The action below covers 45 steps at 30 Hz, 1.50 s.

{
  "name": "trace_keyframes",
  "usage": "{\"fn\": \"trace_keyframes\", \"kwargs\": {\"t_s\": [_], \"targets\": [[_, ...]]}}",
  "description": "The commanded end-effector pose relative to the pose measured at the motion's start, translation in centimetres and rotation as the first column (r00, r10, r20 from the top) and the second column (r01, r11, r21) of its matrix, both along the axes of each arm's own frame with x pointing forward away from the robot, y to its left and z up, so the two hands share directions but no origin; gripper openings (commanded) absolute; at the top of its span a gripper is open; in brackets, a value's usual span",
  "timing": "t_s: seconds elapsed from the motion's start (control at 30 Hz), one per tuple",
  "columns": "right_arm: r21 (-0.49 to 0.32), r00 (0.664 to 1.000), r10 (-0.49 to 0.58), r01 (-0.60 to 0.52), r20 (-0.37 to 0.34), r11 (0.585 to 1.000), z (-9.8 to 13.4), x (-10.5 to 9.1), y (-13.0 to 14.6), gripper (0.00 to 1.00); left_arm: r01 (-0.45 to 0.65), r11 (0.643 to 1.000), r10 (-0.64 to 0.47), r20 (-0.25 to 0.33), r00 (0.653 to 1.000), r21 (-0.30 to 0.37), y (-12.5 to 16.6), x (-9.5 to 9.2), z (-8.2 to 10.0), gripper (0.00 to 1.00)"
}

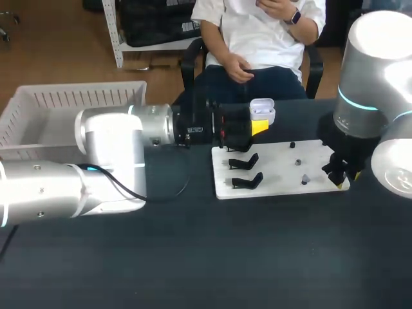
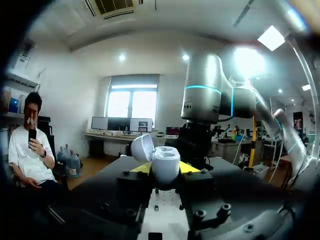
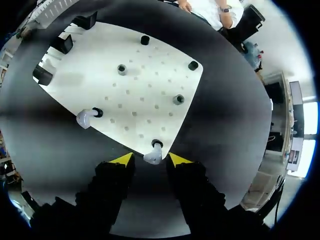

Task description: Pick up each earbud case from the left stands, insert the matching earbuds, close the lid, and place the case in the box.

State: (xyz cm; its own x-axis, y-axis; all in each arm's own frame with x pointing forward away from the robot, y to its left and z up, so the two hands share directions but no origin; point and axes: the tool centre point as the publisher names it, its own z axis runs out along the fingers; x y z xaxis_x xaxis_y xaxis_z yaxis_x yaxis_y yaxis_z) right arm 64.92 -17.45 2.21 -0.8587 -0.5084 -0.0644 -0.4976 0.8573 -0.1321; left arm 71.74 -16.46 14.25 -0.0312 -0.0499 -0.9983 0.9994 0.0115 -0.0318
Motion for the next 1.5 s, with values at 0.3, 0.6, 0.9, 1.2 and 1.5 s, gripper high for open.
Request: {"fn": "trace_keyframes", "kwargs": {"t_s": [0.3,0.6,0.9,1.2,1.5], "targets": [[-0.005,1.0,-0.026,0.026,-0.002,1.0,0.0,0.4,0.2,0.38,-0.007,1.0,0.007,0.004,1.0,-0.005,0.0,-0.2,-0.1,0.0],[-0.001,0.999,-0.039,0.039,-0.002,0.999,0.1,0.4,0.1,0.35,-0.007,1.0,0.007,0.004,1.0,-0.005,0.0,-0.2,-0.1,0.0],[-0.002,0.999,-0.04,0.04,-0.01,0.999,-0.1,0.3,0.2,0.27,-0.007,1.0,0.007,0.004,1.0,-0.005,0.0,-0.2,-0.1,0.0],[-0.002,0.999,-0.04,0.04,-0.016,0.999,-0.1,0.4,0.3,0.0,-0.007,1.0,0.007,0.004,1.0,-0.005,0.0,-0.2,-0.1,0.0],[0.01,0.997,-0.075,0.075,-0.028,0.997,2.6,-1.2,-0.1,0.0,-0.007,1.0,0.007,0.004,1.0,-0.005,0.0,-0.2,-0.1,0.0]]}}
